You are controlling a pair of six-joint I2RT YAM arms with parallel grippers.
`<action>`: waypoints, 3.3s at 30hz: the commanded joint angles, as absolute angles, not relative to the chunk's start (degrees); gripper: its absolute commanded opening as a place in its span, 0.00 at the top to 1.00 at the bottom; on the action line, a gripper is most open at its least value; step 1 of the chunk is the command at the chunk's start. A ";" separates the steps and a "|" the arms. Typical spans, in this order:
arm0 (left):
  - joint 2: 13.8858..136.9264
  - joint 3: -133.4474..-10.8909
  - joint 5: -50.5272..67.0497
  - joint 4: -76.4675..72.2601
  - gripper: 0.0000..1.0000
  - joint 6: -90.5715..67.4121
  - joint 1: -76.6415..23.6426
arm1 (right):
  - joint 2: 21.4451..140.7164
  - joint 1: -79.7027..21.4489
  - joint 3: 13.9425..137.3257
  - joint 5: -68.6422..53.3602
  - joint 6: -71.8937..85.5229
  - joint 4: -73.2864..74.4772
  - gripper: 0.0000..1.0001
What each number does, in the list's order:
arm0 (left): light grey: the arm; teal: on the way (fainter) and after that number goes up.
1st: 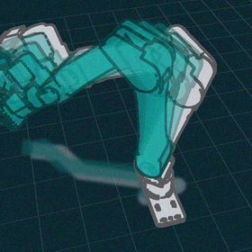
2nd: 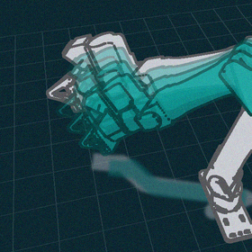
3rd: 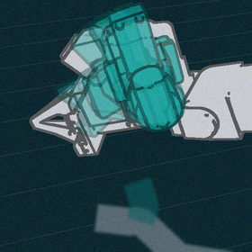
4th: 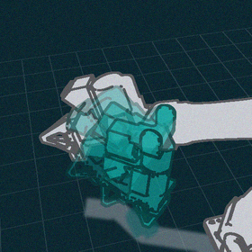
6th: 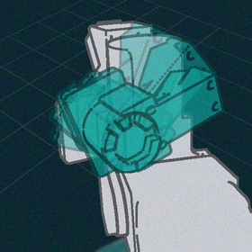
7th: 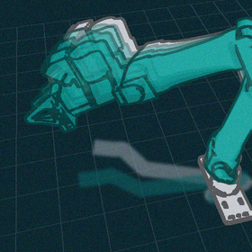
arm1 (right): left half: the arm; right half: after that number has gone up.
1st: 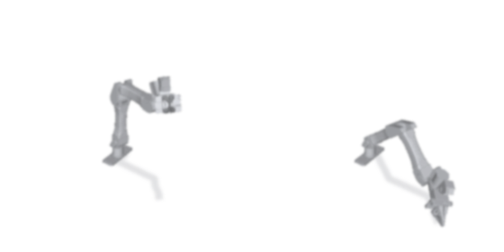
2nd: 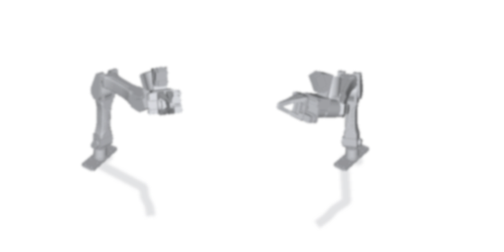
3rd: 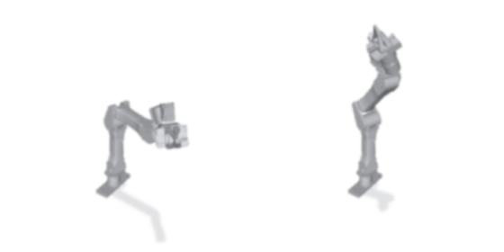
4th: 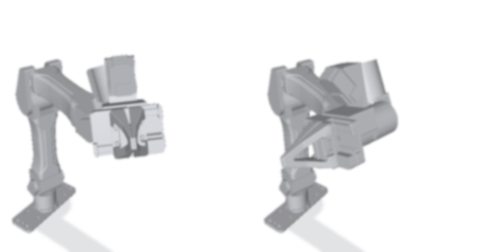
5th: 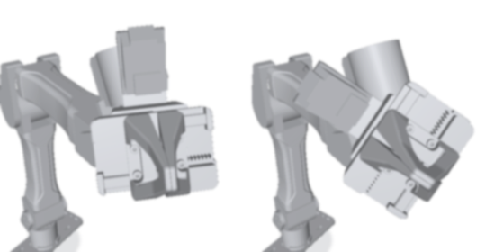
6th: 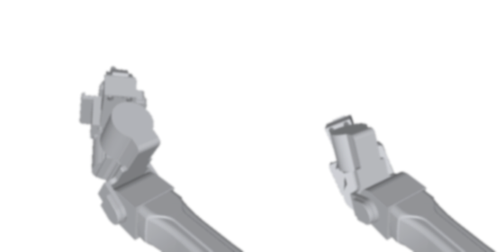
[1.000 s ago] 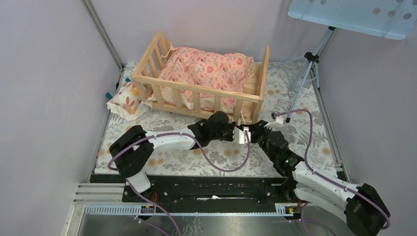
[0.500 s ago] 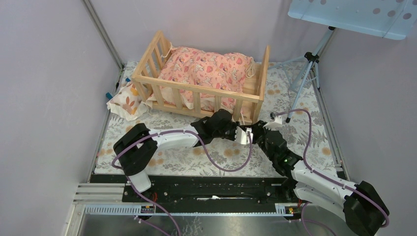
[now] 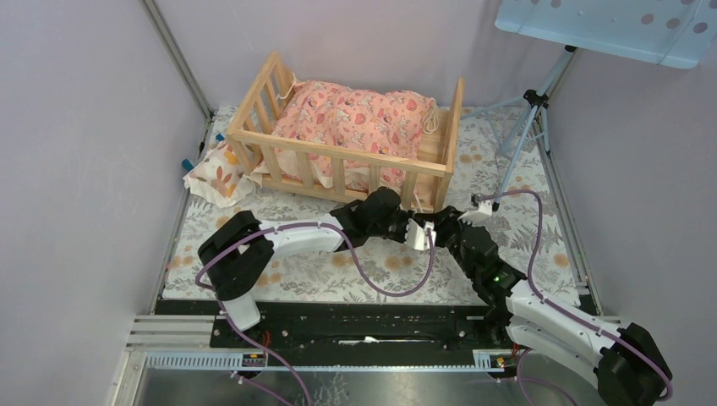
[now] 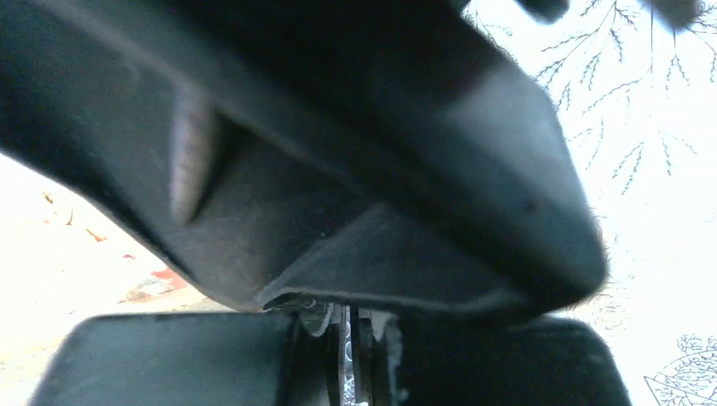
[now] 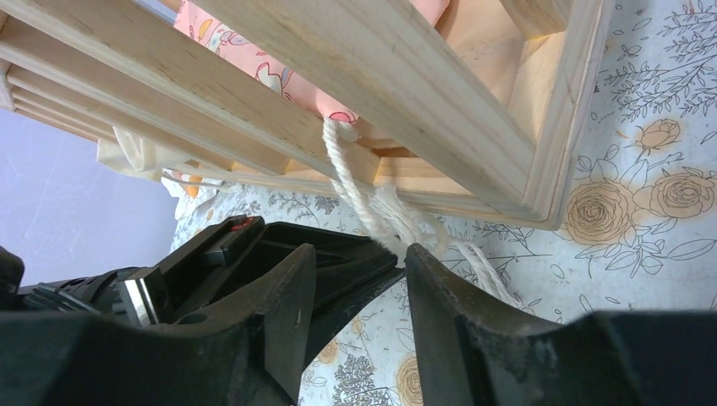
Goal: Set up the pet bed
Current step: Tie the ropes to the bed frame.
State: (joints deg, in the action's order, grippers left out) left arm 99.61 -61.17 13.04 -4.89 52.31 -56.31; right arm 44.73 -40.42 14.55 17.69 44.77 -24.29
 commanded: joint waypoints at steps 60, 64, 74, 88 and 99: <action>100.90 -64.16 14.09 -5.93 1.00 51.37 -54.31 | 57.32 -30.50 17.01 8.60 47.54 -35.42 0.63; 100.99 -64.38 14.24 -5.81 1.00 51.38 -54.19 | 58.99 -30.50 17.77 7.59 47.37 -35.63 0.60; 100.77 -64.02 14.38 -6.27 1.00 51.43 -54.20 | 62.78 -30.47 19.46 5.98 47.80 -36.56 0.55; 100.46 -63.59 14.53 -7.28 1.00 51.30 -54.10 | 67.24 -30.48 21.87 7.53 49.56 -33.49 0.52; 100.62 -63.32 13.99 -8.33 1.00 51.00 -53.86 | 68.43 -30.41 21.53 8.09 50.23 -33.60 0.67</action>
